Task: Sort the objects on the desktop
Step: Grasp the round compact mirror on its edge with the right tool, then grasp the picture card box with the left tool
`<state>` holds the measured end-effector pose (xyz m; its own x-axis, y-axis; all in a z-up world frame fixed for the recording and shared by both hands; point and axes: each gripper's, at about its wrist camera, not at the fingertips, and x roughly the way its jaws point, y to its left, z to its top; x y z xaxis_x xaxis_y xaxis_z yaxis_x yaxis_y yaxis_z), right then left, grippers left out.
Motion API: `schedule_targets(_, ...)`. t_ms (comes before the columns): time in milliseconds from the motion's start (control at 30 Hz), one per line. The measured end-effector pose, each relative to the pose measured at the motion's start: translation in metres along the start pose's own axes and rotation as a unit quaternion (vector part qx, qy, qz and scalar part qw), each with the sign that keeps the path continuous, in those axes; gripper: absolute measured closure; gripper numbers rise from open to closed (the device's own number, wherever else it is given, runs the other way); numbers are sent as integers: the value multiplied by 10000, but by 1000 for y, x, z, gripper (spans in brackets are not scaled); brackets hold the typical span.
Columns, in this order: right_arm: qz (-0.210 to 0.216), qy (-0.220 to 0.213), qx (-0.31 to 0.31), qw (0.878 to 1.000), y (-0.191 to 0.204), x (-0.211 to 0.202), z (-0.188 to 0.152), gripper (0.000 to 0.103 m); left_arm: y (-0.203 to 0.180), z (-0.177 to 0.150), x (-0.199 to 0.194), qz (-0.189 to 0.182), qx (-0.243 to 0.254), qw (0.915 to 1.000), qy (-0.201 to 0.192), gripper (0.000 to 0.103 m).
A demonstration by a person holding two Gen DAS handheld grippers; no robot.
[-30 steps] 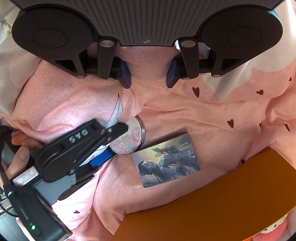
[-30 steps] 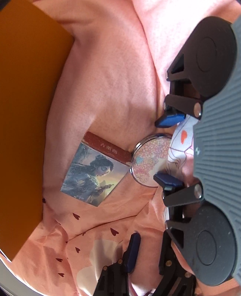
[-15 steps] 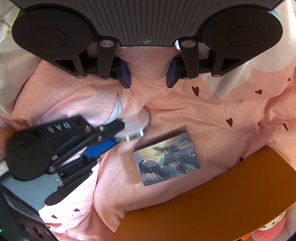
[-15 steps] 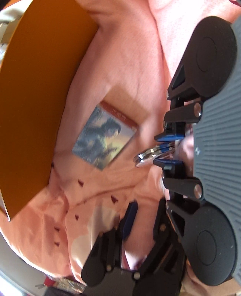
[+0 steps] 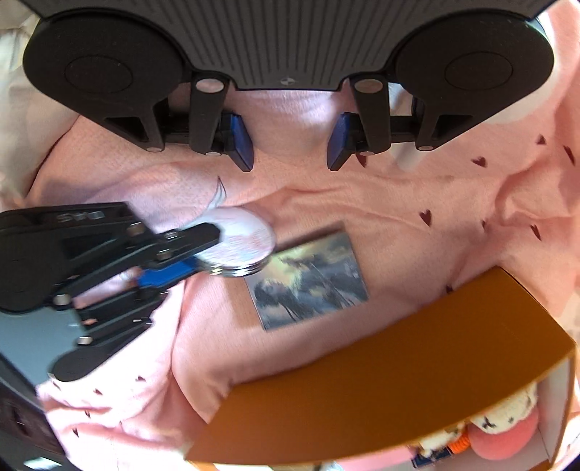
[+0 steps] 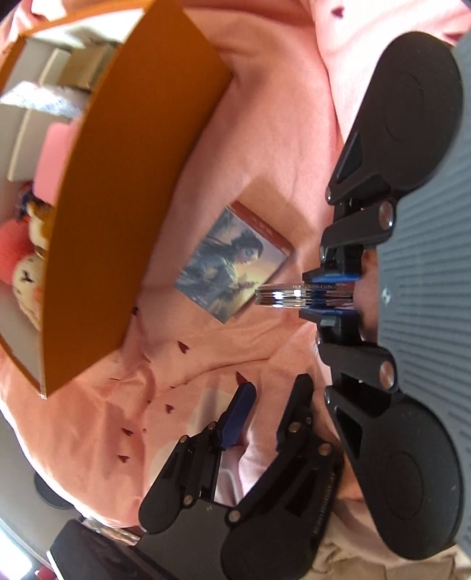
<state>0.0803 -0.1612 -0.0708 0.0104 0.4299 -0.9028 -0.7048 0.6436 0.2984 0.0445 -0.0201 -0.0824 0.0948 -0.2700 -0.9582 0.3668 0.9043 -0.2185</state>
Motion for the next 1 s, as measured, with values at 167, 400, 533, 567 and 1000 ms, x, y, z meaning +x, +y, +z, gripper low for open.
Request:
schedule_targets(167,-374,-207,66,9991,-10,-21,6,89,15,13,-8,13,-246,9994,-242,42)
schedule_targets(400,-789,-161,56,9967,-23,-15,18,89,40,37,5,-353,-819,9953,-381,39)
schedule_targets(533,-903,-61,-86,9959,-25,-9,22,89,56,43,22,-610,-1207,9903,-331,39)
schedule_targets(567,-884,-31,-76,9961,-27,-8,22,89,59,44,26,-640,-1259,9895,-312,39)
schedule_targets(1000,-800,252,-181,9963,-35,10,39,88,59,59,61,-818,-1310,9880,-45,23)
